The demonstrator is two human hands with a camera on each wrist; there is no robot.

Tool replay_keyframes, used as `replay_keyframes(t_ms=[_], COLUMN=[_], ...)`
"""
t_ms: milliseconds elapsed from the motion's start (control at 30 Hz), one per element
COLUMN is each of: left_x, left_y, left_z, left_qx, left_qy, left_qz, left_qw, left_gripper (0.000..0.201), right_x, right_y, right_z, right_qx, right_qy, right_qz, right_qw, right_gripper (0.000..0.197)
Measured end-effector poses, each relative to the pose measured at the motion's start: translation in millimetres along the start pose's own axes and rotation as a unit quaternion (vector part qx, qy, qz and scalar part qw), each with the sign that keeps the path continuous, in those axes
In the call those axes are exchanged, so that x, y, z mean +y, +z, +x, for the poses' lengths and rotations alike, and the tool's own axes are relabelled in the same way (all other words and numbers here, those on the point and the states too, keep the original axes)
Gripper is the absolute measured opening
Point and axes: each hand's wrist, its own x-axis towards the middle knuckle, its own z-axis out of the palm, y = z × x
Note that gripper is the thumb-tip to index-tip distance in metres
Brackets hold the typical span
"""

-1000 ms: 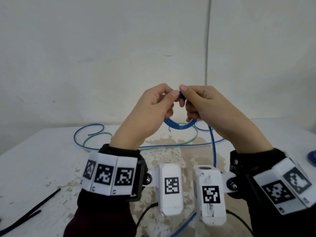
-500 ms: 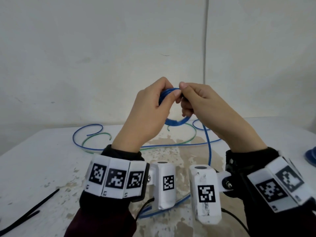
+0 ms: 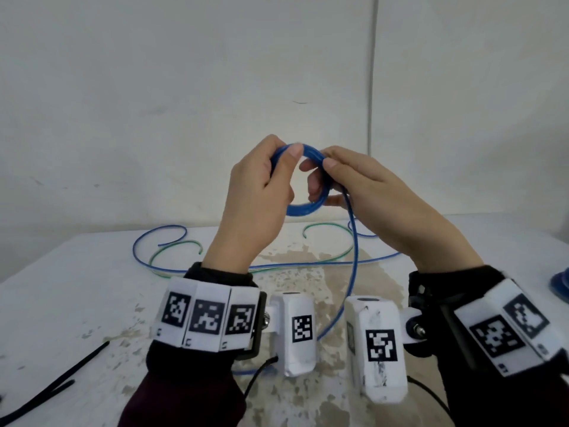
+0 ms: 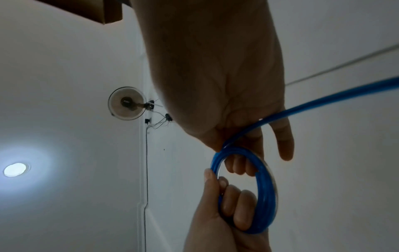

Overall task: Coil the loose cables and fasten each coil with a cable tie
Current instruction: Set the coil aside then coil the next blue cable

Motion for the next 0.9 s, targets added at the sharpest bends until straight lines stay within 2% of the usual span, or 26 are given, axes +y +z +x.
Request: replay_keyframes(t_ms=[67, 167, 233, 300, 367, 433, 533, 800, 900], left_x=[2.5, 4.5, 2.9, 1.2, 1.9, 5.9, 8.9, -4.7, -4.4], left_y=[2.6, 1.3, -2.8, -4.4, -2.4, 0.6, 0.3, -21.5, -22.9], left_z=[0.1, -0.1, 0.1, 0.3, 0.5, 0.1, -0.8, -1.6, -0.2], left_qx=[0.015, -0.083, -0.138, -0.117, -0.066, -0.042, -0.098, -0.207, -0.165], left_qy=[-0.004, -0.074, -0.104, -0.081, -0.041, -0.021, -0.055, -0.115, -0.053], left_qz=[-0.027, -0.092, -0.091, -0.077, -0.071, -0.084, -0.118, -0.027, 0.016], left_qw=[1.000, 0.989, 0.981, 0.987, 0.994, 0.995, 0.987, 0.971, 0.985], left_gripper=[0.030, 0.033, 0.033, 0.033, 0.034, 0.032, 0.036, 0.033, 0.034], right_x=[1.6, 3.7, 4.6, 3.4, 2.1, 0.2, -0.1, 7.7, 6.5], right_y=[-3.3, -7.9, -5.2, 0.2, 2.6, 0.2, -6.0, 9.6, 15.2], right_z=[0.4, 0.3, 0.8, 1.5, 2.7, 1.8, -1.3, 2.4, 3.3], right_qx=[-0.002, -0.004, -0.012, 0.001, 0.020, 0.013, -0.003, -0.012, 0.011], right_qy=[-0.009, -0.018, -0.028, -0.042, -0.045, -0.035, -0.019, -0.019, -0.033], right_qz=[0.039, -0.001, -0.059, -0.064, -0.021, 0.031, 0.008, -0.142, -0.137], right_qw=[0.999, 1.000, 0.998, 0.997, 0.999, 0.999, 1.000, 0.990, 0.990], right_gripper=[0.033, 0.032, 0.032, 0.031, 0.032, 0.035, 0.035, 0.033, 0.031])
